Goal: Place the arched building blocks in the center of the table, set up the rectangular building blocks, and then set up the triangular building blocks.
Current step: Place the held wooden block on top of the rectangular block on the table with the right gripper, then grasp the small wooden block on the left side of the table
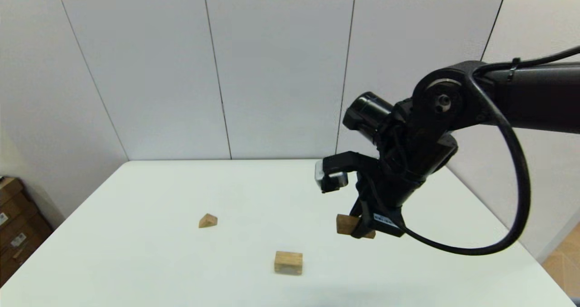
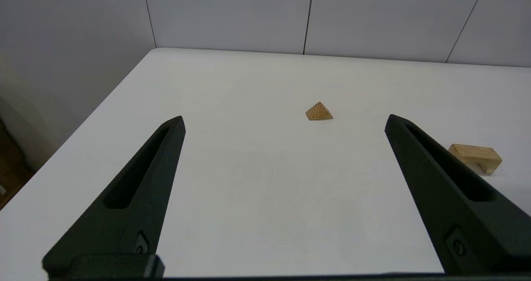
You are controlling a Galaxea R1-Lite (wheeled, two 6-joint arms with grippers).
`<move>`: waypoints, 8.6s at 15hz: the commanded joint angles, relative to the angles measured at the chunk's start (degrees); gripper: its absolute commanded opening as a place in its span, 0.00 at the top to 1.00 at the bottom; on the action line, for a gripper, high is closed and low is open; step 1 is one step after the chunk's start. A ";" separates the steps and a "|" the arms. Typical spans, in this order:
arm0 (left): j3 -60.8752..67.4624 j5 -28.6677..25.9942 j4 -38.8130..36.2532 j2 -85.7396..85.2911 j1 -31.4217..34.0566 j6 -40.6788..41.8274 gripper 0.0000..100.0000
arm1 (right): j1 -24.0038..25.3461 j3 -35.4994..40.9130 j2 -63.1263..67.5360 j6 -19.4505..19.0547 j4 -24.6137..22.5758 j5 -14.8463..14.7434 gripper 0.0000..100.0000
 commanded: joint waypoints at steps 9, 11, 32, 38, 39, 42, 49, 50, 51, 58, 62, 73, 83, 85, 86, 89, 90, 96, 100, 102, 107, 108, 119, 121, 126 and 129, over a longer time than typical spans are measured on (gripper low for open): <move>0.00 0.11 -0.04 0.07 0.03 -0.02 0.00 | 8.86 -9.76 13.71 -2.02 0.27 -0.55 1.00; 0.00 0.02 -0.04 0.07 0.03 -0.02 0.00 | 10.62 -9.85 15.03 -1.85 0.27 -0.90 1.00; 0.00 0.02 -0.04 0.07 0.03 -0.10 0.00 | 12.64 -10.20 22.06 10.37 -10.19 -6.96 1.00; 0.00 0.02 -0.04 0.07 0.03 -0.02 0.00 | 11.76 -10.46 23.47 10.19 -12.83 -7.23 1.00; 0.00 0.02 -0.04 0.07 0.03 -0.02 0.00 | 11.58 -10.46 23.47 9.84 -12.83 -7.23 1.00; 0.00 0.02 -0.04 0.07 0.03 -0.02 0.00 | 11.05 -10.46 23.91 8.61 -12.74 -7.23 1.00; 0.00 0.02 -0.04 0.07 -0.06 -0.02 0.00 | 11.23 -10.46 24.52 8.52 -12.83 -7.05 1.00; 0.00 0.11 -0.04 0.07 -0.06 -0.02 0.00 | 11.32 -10.46 24.61 8.52 -12.83 -6.88 1.00; 0.00 0.02 -0.04 0.07 -0.06 -0.02 0.00 | 11.32 -10.46 24.70 8.52 -12.91 -6.88 1.00; 0.00 0.02 -0.04 0.07 0.03 -0.10 0.00 | 11.14 -10.46 24.61 8.52 -14.14 -7.05 1.00; 0.00 0.02 -0.04 0.07 0.03 -0.02 0.00 | 11.05 -10.55 24.70 8.52 -14.14 -7.05 1.00; 0.00 0.02 0.04 0.07 0.03 -0.02 0.00 | 11.05 -10.46 24.61 8.61 -13.79 -6.52 1.00; 0.00 0.02 -0.04 0.07 -0.06 -0.02 0.00 | 11.05 -10.46 24.87 8.61 -13.88 -6.52 1.00; 0.00 0.02 -0.04 0.07 -0.06 -0.02 0.00 | 11.14 -10.46 24.96 8.61 -13.88 -6.52 1.00; 0.00 0.02 -0.04 0.07 -0.06 -0.02 0.00 | 11.05 -10.46 24.96 8.61 -13.88 -6.52 1.00; 0.00 0.02 0.04 0.07 0.03 -0.10 0.00 | 11.05 -10.46 25.05 8.52 -14.06 -6.52 1.00; 0.00 0.02 -0.04 0.07 -0.06 -0.02 0.00 | 11.05 -10.55 25.05 8.52 -14.06 -6.61 1.00; 0.00 0.02 -0.04 0.07 0.03 -0.02 0.00 | 11.05 -10.55 25.05 8.44 -14.14 -6.61 1.00; 0.00 0.02 -0.04 0.07 0.03 -0.02 0.00 | 10.88 -10.55 25.05 8.17 -14.14 -6.61 1.00; 0.00 0.02 -0.04 0.07 0.03 -0.02 0.00 | 10.79 -10.55 25.05 8.17 -14.23 -6.52 1.00; 0.00 0.02 -0.04 0.07 0.03 -0.02 0.00 | 10.88 -10.55 25.05 8.17 -14.23 -6.44 1.00; 0.00 0.02 -0.04 0.07 0.03 -0.02 0.00 | 10.88 -10.55 25.05 8.17 -14.23 -6.44 1.00; 0.00 0.02 -0.04 0.07 0.03 -0.10 0.00 | 10.79 -10.55 25.23 8.17 -14.32 -6.52 0.00; 0.00 0.11 -0.04 0.07 0.03 -0.02 0.00 | 10.62 -10.55 25.31 8.17 -15.29 -6.52 0.00; 0.00 0.02 -0.04 0.07 -0.06 -0.10 0.00 | 9.38 -10.55 23.20 8.26 -16.08 -6.88 0.00; 0.00 0.02 -0.04 0.07 0.03 -0.02 0.00 | 6.75 -10.46 16.96 8.52 -16.25 -7.14 0.00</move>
